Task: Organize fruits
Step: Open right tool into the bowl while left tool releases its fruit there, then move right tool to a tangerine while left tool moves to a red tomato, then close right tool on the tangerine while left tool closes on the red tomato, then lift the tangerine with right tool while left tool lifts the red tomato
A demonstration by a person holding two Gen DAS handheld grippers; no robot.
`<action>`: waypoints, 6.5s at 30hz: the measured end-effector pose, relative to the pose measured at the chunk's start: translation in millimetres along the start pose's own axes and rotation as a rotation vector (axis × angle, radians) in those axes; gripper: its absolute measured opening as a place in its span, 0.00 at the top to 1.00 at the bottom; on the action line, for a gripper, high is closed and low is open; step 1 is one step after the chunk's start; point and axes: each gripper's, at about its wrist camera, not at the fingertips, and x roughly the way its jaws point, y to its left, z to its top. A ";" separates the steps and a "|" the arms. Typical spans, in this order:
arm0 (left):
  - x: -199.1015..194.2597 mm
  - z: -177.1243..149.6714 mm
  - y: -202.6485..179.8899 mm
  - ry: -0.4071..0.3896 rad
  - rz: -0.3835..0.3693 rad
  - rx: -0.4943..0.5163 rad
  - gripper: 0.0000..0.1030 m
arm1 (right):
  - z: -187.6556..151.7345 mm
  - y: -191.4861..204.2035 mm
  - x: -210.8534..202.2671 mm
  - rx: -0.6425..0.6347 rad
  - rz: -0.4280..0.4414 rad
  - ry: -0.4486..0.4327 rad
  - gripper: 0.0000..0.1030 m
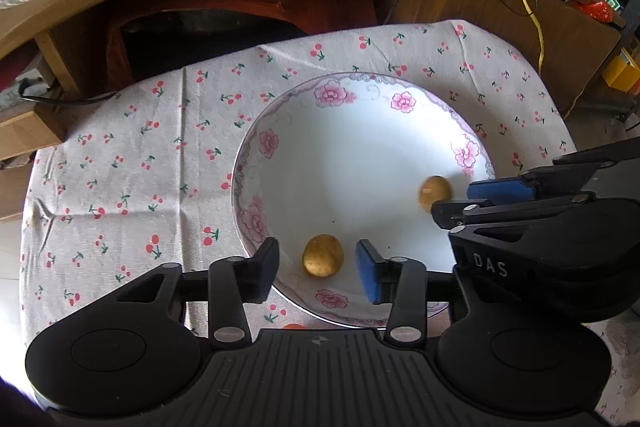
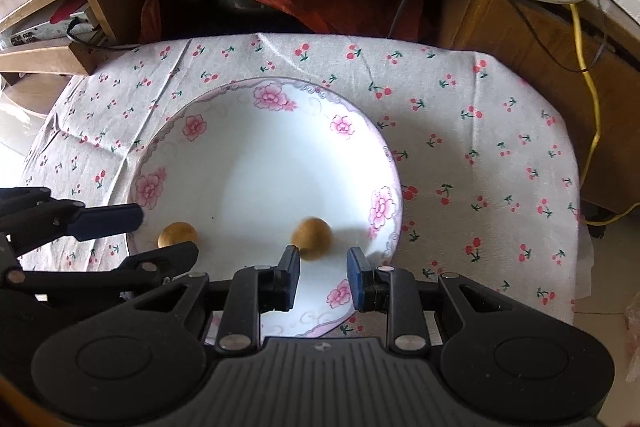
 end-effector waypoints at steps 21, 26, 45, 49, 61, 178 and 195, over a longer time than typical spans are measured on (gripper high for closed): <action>-49.1 -35.1 -10.8 -0.031 -0.064 -0.006 0.44 | -45.8 2.8 -53.1 0.053 0.032 -0.036 0.74; -53.7 -50.7 -12.0 -0.015 -0.065 -0.006 0.44 | -64.2 5.8 -51.9 0.082 0.060 -0.016 0.74; -58.3 -78.1 -6.8 0.012 -0.066 0.000 0.35 | -73.8 8.2 -34.6 0.054 0.035 0.003 0.73; -57.9 -81.9 -4.0 0.022 -0.072 0.003 0.34 | -72.8 9.8 -27.3 0.030 0.018 0.013 0.73; -64.2 -116.6 2.7 0.069 -0.068 0.003 0.33 | -69.7 10.0 -20.7 0.007 -0.028 0.002 0.68; -44.7 -149.9 3.2 0.147 0.018 0.103 0.65 | -138.6 51.4 -55.0 -0.114 0.014 0.057 0.66; -39.0 -141.2 -1.9 0.165 0.033 0.126 0.65 | -142.2 55.3 -38.1 -0.144 0.013 0.069 0.67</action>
